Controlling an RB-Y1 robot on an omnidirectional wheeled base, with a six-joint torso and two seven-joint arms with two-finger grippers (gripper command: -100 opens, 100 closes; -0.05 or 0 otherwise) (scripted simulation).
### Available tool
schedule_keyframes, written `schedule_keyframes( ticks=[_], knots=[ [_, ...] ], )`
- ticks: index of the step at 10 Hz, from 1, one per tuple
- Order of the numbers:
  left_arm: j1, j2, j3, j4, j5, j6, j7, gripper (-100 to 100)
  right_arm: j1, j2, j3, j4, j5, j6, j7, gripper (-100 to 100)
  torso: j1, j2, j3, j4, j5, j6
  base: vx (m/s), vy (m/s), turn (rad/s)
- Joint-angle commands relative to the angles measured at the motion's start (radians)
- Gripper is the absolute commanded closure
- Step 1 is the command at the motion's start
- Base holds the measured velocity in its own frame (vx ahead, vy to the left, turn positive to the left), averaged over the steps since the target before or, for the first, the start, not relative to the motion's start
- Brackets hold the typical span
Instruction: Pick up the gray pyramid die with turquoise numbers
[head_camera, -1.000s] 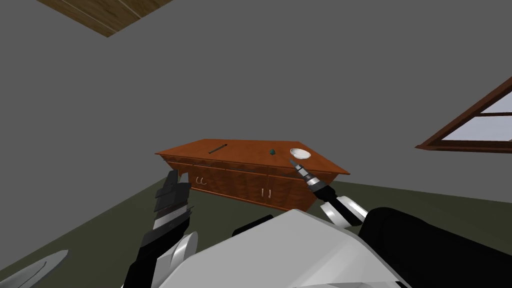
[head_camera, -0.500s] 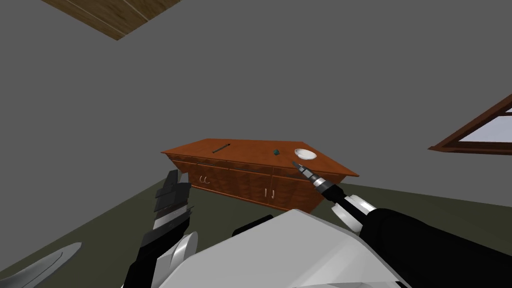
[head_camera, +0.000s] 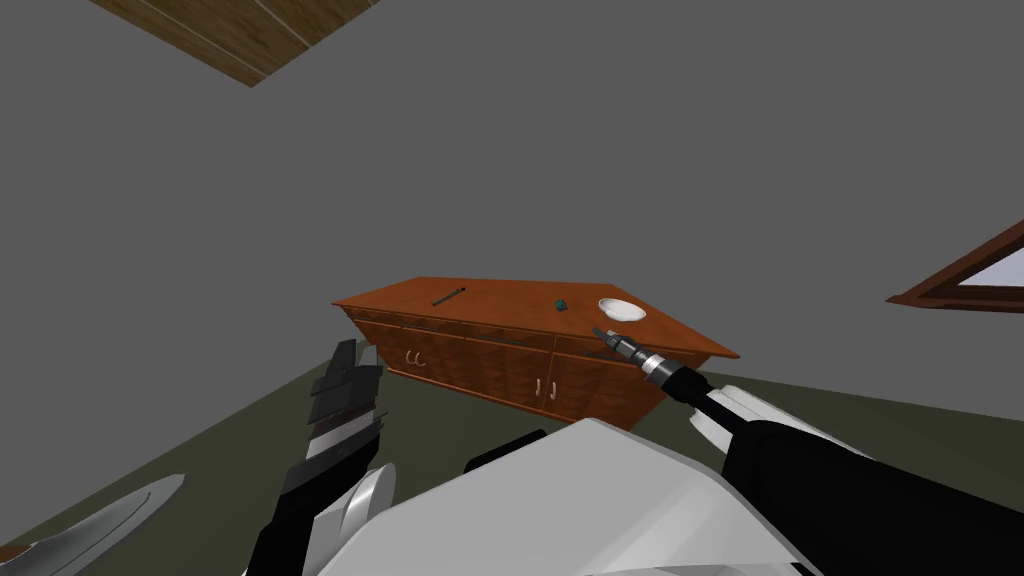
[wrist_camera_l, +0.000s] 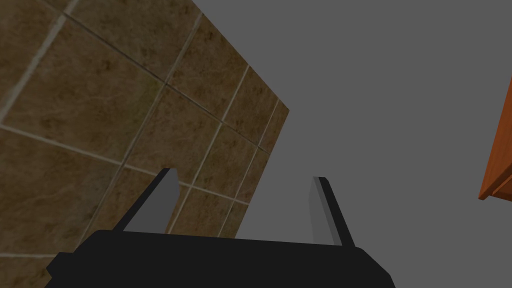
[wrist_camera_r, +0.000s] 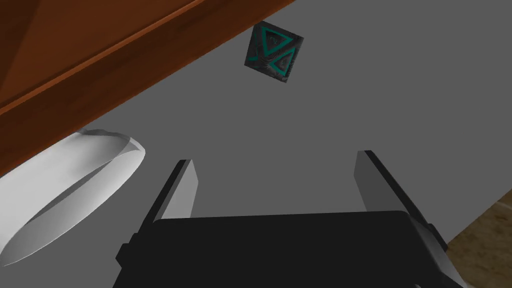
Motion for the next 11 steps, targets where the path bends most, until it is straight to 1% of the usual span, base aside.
schedule_keyframes(
  ticks=[1,2,3,4,5,6,7,8,9,10,11],
  knots=[
    [0.000,0.000,0.000,0.000,0.000,0.000,0.000,0,0.005,-0.048,-0.009,0.019,0.009,0.009,0.004,-100,0.000,0.000,0.000,0.000,0.000,0.000,0.029,0.069,0.013],
    [0.000,0.000,0.000,0.000,0.000,0.000,0.000,0,0.034,-0.079,-0.037,0.046,0.025,0.019,0.010,-100,0.000,0.000,0.000,0.000,0.000,0.000,0.045,0.075,0.034],
    [0.000,0.000,0.000,0.000,0.000,0.000,0.000,0,0.034,-0.104,-0.037,0.046,0.025,0.019,0.010,-100,0.000,-0.001,0.000,0.000,0.000,0.000,0.040,0.065,0.009],
    [0.000,0.000,0.000,0.000,0.000,0.000,0.000,0,0.063,-0.135,-0.064,0.073,0.043,0.028,0.016,-100,-0.001,-0.001,0.000,0.000,0.000,0.000,0.041,0.076,0.030],
    [0.000,0.000,0.000,0.000,0.000,0.000,0.000,0,0.063,-0.163,-0.064,0.073,0.043,0.028,0.016,-100,0.000,-0.001,0.000,0.000,0.000,0.000,0.033,0.069,0.007],
    [0.000,0.000,0.000,0.000,0.000,0.000,0.000,0,0.092,-0.195,-0.091,0.100,0.062,0.037,0.022,-100,0.000,0.000,0.000,0.000,0.000,0.000,0.054,0.077,0.019],
    [0.000,0.000,0.000,0.000,0.000,0.000,0.000,0,0.092,-0.220,-0.091,0.100,0.062,0.037,0.022,-100,0.000,-0.001,-0.001,0.000,0.000,0.000,0.045,0.065,0.003],
    [0.000,0.000,0.000,0.000,0.000,0.000,0.000,0,0.092,-0.229,-0.091,0.100,0.062,0.037,0.022,-100,-0.001,-0.001,-0.001,0.000,0.000,0.000,0.012,0.026,-0.001],
    [0.000,0.000,0.000,0.000,0.000,0.000,0.000,0,0.120,-0.269,-0.118,0.128,0.082,0.046,0.028,-100,-0.003,0.000,0.000,0.000,-0.001,0.000,0.029,0.047,0.017],
    [0.000,0.000,0.000,0.000,0.000,0.000,0.000,0,0.120,-0.289,-0.118,0.128,0.082,0.046,0.028,-100,-0.002,0.000,0.000,0.000,-0.001,0.000,0.035,0.053,0.002],
    [0.000,0.000,0.000,0.000,0.000,0.000,0.000,0,0.148,-0.326,-0.143,0.157,0.103,0.053,0.034,-100,-0.002,0.000,0.000,0.000,0.000,0.000,0.037,0.080,0.007]
  ],
)
